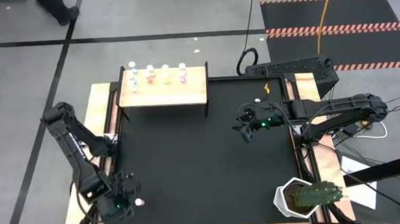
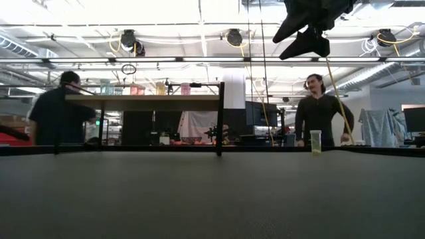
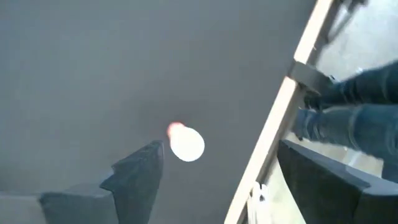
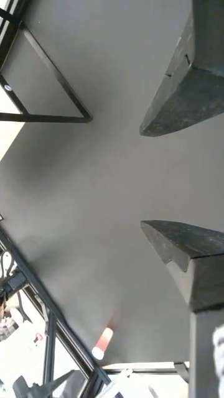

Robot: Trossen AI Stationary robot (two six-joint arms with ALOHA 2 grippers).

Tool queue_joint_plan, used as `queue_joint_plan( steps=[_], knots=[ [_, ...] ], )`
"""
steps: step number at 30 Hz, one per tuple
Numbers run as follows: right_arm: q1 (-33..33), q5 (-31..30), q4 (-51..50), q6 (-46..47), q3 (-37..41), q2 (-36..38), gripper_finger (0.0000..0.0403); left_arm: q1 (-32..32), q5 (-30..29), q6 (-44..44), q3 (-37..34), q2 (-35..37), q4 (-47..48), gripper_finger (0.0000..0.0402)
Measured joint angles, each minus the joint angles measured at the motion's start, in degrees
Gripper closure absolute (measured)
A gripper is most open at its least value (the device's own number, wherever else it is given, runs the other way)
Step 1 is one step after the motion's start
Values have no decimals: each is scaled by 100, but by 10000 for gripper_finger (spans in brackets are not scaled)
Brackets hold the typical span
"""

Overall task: Pick and place medicine bottles onto shelf by color
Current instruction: Put the red pill bottle on the shelf aligned with the red pill bottles

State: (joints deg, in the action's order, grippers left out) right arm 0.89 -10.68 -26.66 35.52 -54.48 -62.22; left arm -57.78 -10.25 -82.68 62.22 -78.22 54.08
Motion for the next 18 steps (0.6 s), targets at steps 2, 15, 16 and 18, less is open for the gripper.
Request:
queue_joint_plan(
  steps=[2, 15, 16, 18],
  knots=[
    [0, 0, 16, 16, 0, 0, 177, -150, -25, -4, 0, -56, -128, 86],
    [-2, 0, 161, -21, 0, 0, 177, -675, -33, -103, 0, -486, -166, 108],
    [-2, 0, 167, -21, 0, 0, 177, -690, -40, -78, 0, -498, -168, 108],
    [-2, -2, 181, -22, 0, 0, 177, -716, -118, -4, 0, -539, -168, 106]
  ],
)
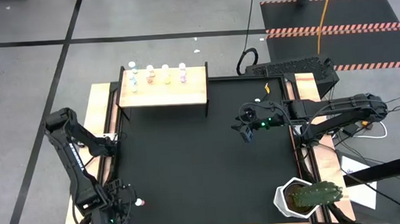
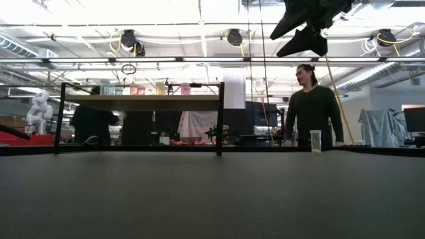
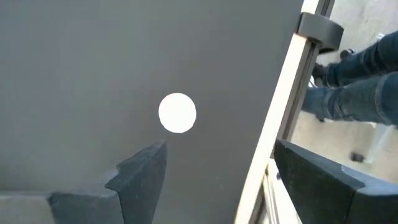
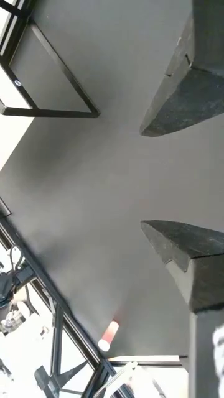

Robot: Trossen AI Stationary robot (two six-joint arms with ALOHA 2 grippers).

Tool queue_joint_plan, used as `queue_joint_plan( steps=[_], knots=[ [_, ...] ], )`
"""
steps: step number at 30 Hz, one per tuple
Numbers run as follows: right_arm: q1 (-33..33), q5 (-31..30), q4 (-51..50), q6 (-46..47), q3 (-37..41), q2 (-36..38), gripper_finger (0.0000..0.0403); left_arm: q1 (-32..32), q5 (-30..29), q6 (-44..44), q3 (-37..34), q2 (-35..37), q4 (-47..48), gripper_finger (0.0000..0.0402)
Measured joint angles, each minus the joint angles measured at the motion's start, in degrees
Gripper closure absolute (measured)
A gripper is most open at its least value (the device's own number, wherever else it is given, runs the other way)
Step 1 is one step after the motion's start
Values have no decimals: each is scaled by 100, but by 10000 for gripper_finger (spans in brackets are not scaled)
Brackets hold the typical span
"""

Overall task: Pick and place medicine bottles onto shelf by color
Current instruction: Put the red pill bottle on the shelf aligned with the red pill bottles

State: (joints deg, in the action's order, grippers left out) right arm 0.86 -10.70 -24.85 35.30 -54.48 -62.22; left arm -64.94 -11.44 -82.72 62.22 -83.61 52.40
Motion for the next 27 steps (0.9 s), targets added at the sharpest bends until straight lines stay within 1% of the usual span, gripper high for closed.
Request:
queue_joint_plan(
  steps=[7, 11, 19, 27],
  knots=[
    [0, -13, 31, 1, 0, 0, 177, -53, -697, 48, -74, -40, 6, 105],
    [0, -17, 34, 0, 0, 0, 177, -48, -736, 26, -288, -40, -57, 105],
    [0, -13, 32, 0, 0, 0, 177, -49, -818, -20, -929, -40, -996, 105],
    [0, 31, -25, -102, 0, 3, 177, -21, -867, -105, -1305, -42, -1454, 105]
  ],
)
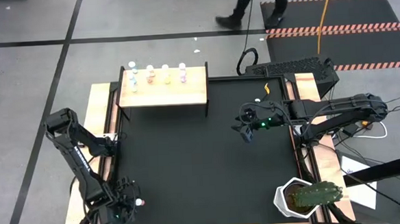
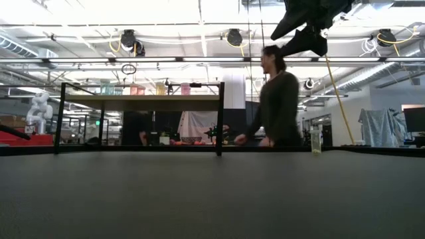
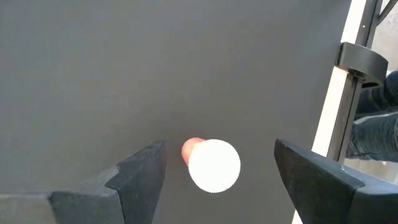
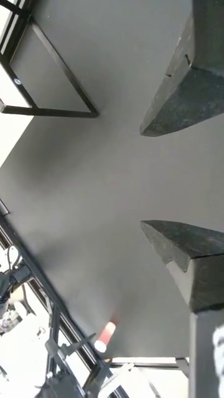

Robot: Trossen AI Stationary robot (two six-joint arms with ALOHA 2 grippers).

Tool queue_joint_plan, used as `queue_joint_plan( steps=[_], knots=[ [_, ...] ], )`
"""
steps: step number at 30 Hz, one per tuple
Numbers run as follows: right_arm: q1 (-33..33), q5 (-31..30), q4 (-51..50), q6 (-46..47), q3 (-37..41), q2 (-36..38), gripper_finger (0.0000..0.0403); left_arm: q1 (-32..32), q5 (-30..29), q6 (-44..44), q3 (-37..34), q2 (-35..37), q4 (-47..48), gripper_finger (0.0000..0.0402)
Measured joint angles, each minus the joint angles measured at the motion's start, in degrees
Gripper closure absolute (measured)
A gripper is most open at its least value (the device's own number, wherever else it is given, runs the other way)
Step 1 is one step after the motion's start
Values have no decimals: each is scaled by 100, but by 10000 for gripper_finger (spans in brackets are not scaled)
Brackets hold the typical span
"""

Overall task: Pick and place medicine bottles onto shelf by color
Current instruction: Put the red pill bottle on the shelf aligned with the red pill bottles

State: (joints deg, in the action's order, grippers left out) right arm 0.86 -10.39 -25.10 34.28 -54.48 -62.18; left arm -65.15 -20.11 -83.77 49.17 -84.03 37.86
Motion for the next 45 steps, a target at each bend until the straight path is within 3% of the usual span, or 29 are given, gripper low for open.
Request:
queue_joint_plan(
  steps=[8, 17, 28, 31, 39, 45],
  knots=[
    [17, 727, -373, -199, 2, 781, 177, 31, -53, 0, -46, 0, -181, 105],
    [-42, -14, -331, -251, 2, 1497, 177, 31, -345, 452, -49, 0, -120, 105],
    [-42, -21, -356, -349, 2, 1371, 177, 30, -49, 417, -300, 0, -194, 109],
    [-42, -23, -350, -370, 2, 1361, 177, 31, 6, 393, -293, 0, -224, 133],
    [-42, -14, -350, -473, 2, 1360, 177, 25, 425, 248, -290, 0, -256, 242],
    [-42, -12, -348, -502, 2, 1360, 177, 103, 370, 109, -288, 0, -406, 281]
  ],
)
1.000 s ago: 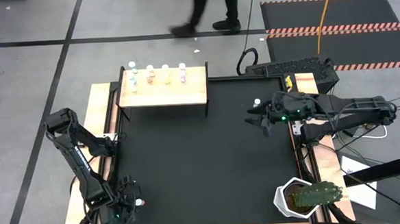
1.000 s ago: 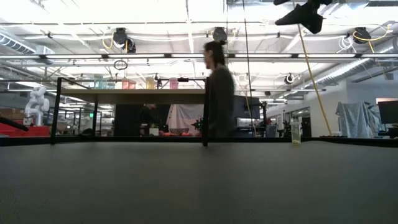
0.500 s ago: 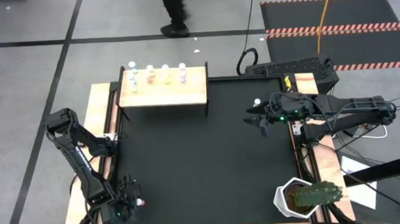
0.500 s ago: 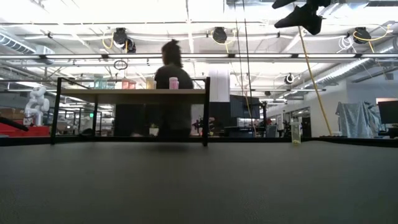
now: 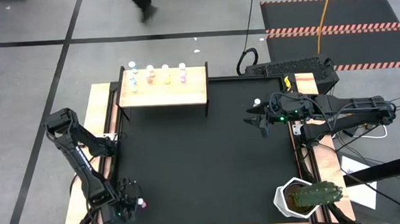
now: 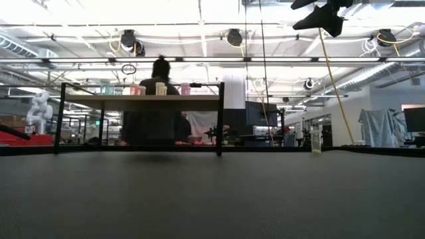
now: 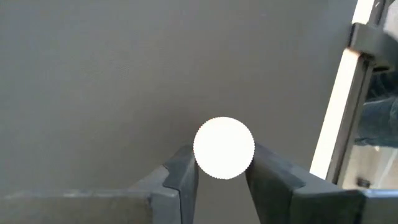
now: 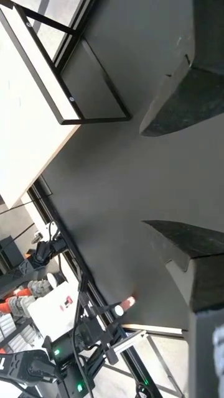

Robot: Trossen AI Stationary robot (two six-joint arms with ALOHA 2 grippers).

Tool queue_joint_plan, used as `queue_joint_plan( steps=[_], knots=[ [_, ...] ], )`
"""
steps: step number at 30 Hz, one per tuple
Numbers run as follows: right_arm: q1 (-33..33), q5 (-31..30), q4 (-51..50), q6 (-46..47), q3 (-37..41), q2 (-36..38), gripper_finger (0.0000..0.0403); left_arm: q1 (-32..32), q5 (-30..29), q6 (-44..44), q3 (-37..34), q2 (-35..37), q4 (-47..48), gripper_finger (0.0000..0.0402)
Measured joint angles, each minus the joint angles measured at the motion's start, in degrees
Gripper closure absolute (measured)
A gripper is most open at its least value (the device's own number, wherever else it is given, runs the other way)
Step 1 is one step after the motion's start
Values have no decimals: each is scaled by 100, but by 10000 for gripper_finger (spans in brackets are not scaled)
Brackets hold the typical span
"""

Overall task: Pick and place medicine bottles onto shelf by color
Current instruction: Put the red pill bottle on the shelf aligned with the red pill bottles

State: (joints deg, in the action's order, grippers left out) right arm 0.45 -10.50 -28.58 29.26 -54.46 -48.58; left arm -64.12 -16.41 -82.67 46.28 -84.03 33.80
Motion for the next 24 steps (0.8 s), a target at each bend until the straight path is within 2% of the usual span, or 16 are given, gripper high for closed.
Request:
queue_joint_plan(
  steps=[13, 18, 24],
  knots=[
    [0, 7, 1, -20, 0, 2, 177, 346, -59, 113, 0, 47, -89, 283],
    [0, 4, 4, -43, 0, 2, 177, 862, -63, 399, 0, 336, -50, 283],
    [0, 4, 4, -105, 0, 2, 177, 1770, 11, 1160, 2, 1055, 300, 283]
  ],
)
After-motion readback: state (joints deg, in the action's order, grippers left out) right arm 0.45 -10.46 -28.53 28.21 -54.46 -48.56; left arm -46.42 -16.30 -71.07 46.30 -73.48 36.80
